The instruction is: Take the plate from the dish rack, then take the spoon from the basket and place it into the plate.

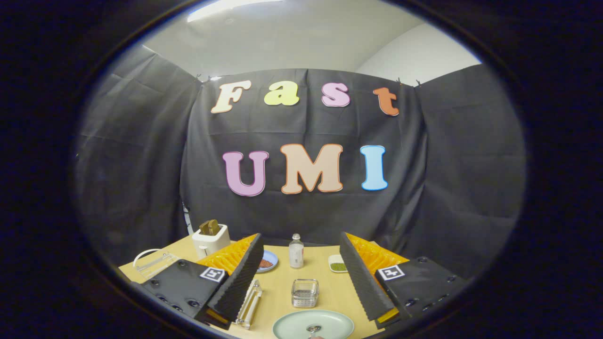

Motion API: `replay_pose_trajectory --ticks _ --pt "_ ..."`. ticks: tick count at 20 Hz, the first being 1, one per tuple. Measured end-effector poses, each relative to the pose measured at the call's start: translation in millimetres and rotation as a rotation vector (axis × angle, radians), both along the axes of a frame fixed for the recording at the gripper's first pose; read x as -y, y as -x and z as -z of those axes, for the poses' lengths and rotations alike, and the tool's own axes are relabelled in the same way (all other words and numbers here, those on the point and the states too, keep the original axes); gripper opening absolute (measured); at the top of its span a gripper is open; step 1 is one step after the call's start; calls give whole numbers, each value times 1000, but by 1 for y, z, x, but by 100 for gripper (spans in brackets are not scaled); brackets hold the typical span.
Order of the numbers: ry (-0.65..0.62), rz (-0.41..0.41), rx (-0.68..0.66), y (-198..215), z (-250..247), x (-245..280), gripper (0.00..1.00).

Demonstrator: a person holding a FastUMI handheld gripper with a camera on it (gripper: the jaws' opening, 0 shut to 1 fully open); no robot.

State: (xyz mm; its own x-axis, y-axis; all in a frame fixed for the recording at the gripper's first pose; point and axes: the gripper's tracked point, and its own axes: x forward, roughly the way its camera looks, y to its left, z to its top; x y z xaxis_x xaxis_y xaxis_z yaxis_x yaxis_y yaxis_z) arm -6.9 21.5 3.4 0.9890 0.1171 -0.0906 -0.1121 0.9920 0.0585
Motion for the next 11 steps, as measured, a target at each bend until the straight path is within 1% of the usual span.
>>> replay_pose_trajectory --ticks 11 --pt "3 -8 -13 -8 2 6 100"
